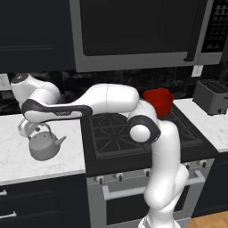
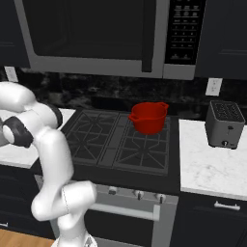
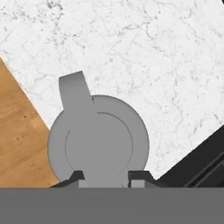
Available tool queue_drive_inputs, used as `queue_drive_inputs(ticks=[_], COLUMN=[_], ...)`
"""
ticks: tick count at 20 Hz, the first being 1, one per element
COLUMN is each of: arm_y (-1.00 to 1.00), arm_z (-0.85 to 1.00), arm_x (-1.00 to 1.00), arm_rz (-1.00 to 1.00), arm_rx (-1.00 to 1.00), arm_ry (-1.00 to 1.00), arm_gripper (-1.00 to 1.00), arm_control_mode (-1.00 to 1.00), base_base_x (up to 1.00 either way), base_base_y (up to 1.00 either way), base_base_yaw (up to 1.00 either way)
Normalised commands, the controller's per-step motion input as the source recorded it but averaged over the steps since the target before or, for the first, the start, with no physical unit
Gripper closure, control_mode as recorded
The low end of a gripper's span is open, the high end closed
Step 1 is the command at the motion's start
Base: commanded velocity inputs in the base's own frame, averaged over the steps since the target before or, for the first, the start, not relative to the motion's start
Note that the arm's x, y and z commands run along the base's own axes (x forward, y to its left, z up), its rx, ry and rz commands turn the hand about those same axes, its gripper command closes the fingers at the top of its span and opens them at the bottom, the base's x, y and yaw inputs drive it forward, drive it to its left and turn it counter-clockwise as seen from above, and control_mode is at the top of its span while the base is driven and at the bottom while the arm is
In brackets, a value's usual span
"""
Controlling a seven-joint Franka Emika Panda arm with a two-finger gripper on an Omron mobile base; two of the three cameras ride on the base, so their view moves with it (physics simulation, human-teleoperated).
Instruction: Pick the kettle from the counter and place it on a stove burner. Then turn the burner on.
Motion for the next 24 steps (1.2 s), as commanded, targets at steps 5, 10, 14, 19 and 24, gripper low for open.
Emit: queue_drive_inputs(ticks=[5,10,14,19,24], arm_y=[-0.98,-0.83,-0.72,-0.61,-0.64], arm_z=[0.25,0.08,0.14,0.2,0.15], arm_x=[-0.24,-0.01,0.0,0.0,0.0], arm_rz=[-0.22,-0.15,-0.04,0.0,0.0], arm_rx=[0.04,0.0,0.0,-0.03,-0.03], arm_ry=[0.0,0.01,0.0,0.0,0.01], arm_gripper=[1.0,1.0,1.0,1.0,1.0], arm_control_mode=[-1.0,-1.0,-1.0,-1.0,-1.0], base_base_x=[0.0,0.0,0.0,0.0,0.0], base_base_y=[0.0,0.0,0.0,0.0,0.0], base_base_yaw=[0.0,0.0,0.0,0.0,0.0])
